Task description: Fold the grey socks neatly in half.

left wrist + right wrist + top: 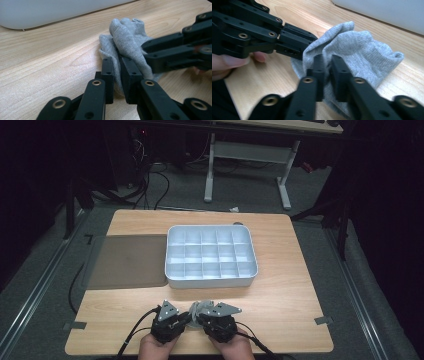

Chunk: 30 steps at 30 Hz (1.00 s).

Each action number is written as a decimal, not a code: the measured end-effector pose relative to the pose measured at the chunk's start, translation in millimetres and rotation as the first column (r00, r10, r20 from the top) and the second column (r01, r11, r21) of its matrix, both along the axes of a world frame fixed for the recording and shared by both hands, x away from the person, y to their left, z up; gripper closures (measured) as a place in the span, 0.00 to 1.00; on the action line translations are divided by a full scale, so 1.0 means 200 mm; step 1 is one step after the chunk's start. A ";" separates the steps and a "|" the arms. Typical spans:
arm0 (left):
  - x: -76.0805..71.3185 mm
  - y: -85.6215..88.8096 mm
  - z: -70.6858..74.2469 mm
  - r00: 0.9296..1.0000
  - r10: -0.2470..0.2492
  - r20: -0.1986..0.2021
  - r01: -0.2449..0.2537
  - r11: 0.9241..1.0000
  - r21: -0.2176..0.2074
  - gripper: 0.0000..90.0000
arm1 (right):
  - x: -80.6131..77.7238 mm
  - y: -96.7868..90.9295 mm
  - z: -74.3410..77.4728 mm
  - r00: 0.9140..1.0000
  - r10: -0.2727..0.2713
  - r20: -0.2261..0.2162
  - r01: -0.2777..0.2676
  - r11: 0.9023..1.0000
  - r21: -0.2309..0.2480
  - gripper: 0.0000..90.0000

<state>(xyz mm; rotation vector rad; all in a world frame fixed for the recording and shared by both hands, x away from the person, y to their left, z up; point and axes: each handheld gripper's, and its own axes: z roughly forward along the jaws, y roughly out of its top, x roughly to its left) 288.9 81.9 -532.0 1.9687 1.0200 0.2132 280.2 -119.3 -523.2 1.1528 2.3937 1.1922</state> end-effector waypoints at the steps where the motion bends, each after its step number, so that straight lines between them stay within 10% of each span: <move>1: 0.00 0.00 0.00 1.000 0.003 -0.002 -0.003 1.000 0.001 0.90 | 0.00 0.01 0.00 1.000 0.000 0.005 0.000 1.000 -0.003 0.96; 6: -0.01 -0.01 0.00 1.000 0.031 0.003 -0.031 0.999 0.021 0.94 | -0.02 0.01 0.06 0.997 0.030 0.073 -0.033 0.999 0.033 0.98; 23: -0.01 0.03 0.06 0.996 0.057 0.061 -0.056 0.998 -0.022 0.87 | -0.02 0.04 -0.03 0.997 0.075 0.030 -0.075 0.997 -0.007 0.98; 30: 0.01 -0.10 0.17 0.991 -0.049 0.126 0.058 0.996 -0.065 0.99 | -0.02 0.04 -0.03 0.996 0.080 0.037 -0.080 0.997 -0.012 0.98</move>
